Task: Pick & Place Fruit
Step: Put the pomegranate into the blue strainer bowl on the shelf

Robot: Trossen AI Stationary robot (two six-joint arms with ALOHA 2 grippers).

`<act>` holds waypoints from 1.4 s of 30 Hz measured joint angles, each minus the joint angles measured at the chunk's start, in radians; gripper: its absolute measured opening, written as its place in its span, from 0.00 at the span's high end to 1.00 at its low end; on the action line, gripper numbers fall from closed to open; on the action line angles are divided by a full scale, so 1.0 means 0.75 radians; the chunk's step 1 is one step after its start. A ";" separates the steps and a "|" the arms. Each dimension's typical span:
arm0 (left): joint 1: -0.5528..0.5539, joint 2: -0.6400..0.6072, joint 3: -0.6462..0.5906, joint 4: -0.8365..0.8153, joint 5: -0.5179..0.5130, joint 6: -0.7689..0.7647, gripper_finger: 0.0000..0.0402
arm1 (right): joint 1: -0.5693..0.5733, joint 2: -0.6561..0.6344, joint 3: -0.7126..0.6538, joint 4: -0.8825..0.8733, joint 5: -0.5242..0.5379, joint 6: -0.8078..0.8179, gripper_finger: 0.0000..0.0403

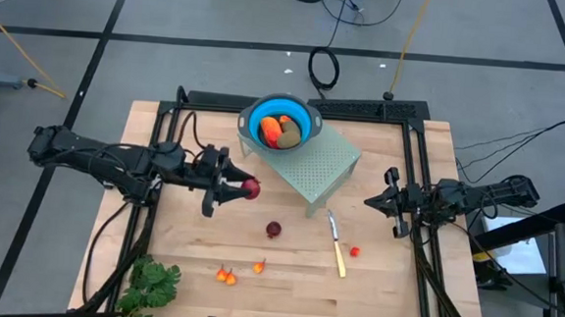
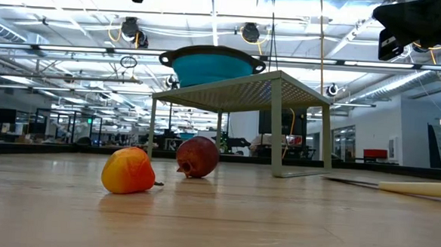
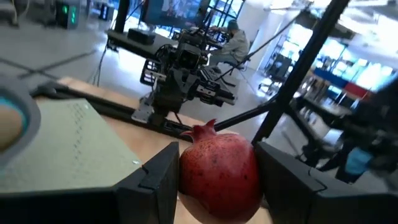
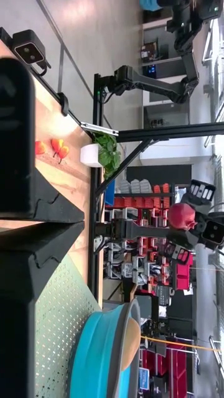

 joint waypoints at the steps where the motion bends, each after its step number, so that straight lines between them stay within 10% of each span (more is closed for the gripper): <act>1: 0.000 0.000 0.000 0.000 -0.001 0.038 0.54 | 0.000 0.000 0.000 0.000 0.000 0.000 1.00; 16: 0.000 0.000 0.000 0.001 -0.002 0.599 0.54 | 0.000 0.000 0.000 0.000 0.000 0.000 1.00; 42: 0.061 0.000 0.000 0.013 -0.443 0.482 0.54 | 0.000 0.000 0.000 0.000 0.004 0.000 1.00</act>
